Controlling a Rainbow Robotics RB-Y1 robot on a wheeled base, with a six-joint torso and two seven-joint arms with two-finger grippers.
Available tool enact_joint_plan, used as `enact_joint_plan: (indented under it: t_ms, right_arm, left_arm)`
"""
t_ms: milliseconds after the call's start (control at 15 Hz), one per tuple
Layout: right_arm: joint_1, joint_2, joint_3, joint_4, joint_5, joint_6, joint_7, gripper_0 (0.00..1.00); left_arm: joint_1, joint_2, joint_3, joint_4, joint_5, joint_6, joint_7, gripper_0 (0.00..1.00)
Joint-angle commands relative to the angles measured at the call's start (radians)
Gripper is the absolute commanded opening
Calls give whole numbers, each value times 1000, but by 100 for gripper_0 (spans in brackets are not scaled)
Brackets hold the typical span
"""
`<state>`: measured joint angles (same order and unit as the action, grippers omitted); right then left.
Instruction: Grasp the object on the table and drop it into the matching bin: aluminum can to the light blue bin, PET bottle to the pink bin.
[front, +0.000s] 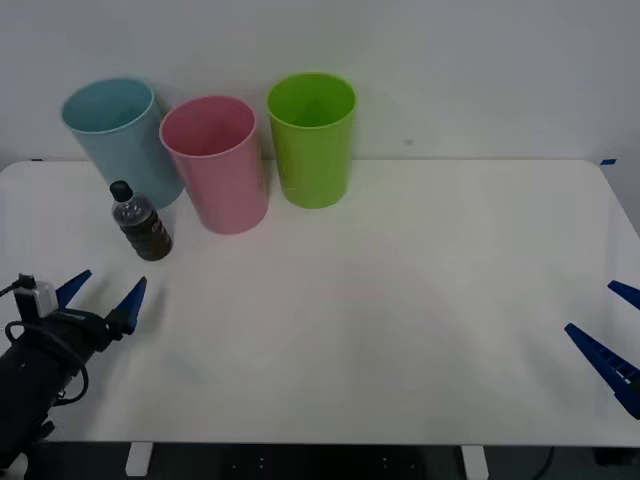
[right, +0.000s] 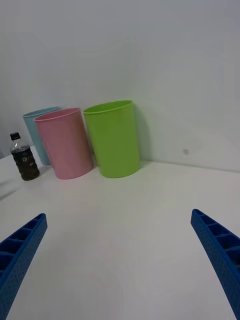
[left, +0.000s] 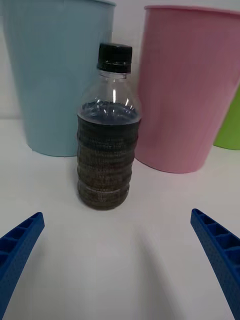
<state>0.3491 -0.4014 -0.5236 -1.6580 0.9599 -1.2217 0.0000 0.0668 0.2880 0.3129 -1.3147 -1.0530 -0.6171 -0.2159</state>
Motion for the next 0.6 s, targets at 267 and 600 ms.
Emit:
enact_joint_plan:
  t_ms: [267,600]
  right_arm:
    - [0,0,0,0,0,0,0,100]
    - [0,0,0,0,0,0,0,100]
  left_arm:
    - [-79,-49,6,42,-41,89,-13,100]
    - [-183,-49,14,143,-70,108,-19,100]
